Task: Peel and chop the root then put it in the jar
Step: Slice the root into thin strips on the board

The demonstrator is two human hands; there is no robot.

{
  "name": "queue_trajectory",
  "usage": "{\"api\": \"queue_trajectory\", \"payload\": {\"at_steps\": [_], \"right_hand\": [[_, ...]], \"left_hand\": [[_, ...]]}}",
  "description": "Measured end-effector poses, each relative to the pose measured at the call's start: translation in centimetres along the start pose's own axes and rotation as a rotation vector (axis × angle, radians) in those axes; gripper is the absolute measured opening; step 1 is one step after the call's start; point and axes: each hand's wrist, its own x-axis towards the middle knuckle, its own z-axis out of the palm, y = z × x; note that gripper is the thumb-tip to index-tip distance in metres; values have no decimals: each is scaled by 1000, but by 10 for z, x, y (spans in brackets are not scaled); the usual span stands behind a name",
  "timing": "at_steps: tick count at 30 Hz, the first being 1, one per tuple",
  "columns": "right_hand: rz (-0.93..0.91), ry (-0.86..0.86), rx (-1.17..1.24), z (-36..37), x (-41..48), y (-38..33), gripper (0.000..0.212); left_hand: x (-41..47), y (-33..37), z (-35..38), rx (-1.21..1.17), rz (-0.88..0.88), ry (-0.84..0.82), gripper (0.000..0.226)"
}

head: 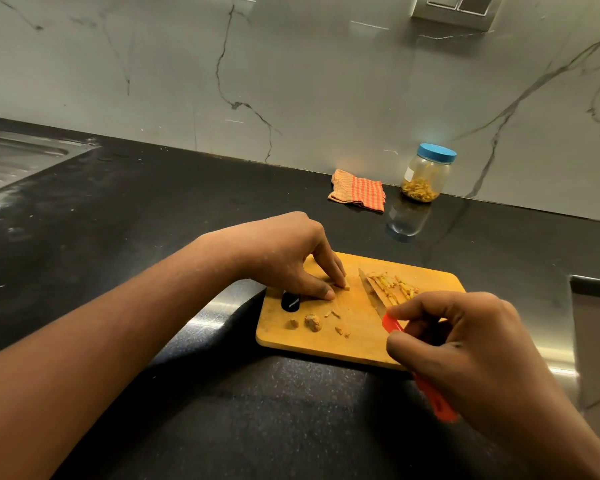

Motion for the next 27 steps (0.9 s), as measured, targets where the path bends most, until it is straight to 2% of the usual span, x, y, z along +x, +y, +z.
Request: {"api": "queue_trajectory", "payload": {"at_steps": [10, 27], "right_hand": [[-29, -24, 6, 8, -1, -4, 21], [-42, -94, -64, 9, 13, -5, 20]], "left_hand": [[0, 0, 0, 38, 11, -2, 30], [-2, 3, -3, 0, -38, -53, 31]]}}
